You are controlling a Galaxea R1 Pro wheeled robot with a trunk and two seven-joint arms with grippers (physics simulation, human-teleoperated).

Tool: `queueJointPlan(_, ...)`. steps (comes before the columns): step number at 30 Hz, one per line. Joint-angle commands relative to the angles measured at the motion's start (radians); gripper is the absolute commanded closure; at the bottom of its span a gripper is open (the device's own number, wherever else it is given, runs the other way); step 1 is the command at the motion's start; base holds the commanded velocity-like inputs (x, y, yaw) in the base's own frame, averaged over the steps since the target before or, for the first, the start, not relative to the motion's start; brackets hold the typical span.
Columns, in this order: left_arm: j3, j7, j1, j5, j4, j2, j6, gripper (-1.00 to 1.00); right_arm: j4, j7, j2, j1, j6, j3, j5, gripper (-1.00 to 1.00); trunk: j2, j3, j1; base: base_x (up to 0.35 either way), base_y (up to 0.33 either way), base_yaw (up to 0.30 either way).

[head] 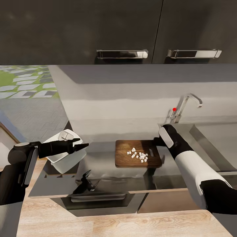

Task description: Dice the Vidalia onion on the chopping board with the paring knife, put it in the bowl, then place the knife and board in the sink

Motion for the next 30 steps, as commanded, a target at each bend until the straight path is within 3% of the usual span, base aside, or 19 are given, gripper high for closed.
queueJointPlan(1,0.001,-0.003,-0.001,0.001,0.000,0.000,0.009,-1.00,-0.001,-0.015,-0.001,-0.001,0.001,0.006,-0.011,-1.00,-0.002,-0.002,0.001,0.000,0.000,0.000)
queueJointPlan(12,0.002,-0.003,-0.001,0.001,0.000,0.000,0.009,-1.00,-0.002,-0.039,0.002,-0.001,-0.002,0.006,-0.012,-1.00,-0.002,-0.002,0.001,0.000,0.006,0.000)
queueJointPlan(22,0.001,-0.003,-0.001,0.001,0.000,0.000,0.009,-1.00,-0.002,-0.040,0.002,-0.001,-0.001,0.005,-0.012,-1.00,-0.002,-0.002,0.001,0.000,0.187,0.000)
queueJointPlan(30,0.001,-0.003,-0.001,0.001,0.000,0.000,0.009,-1.00,-0.002,-0.040,0.002,-0.001,-0.001,0.005,-0.012,-1.00,-0.002,-0.002,0.001,0.000,0.039,0.000)
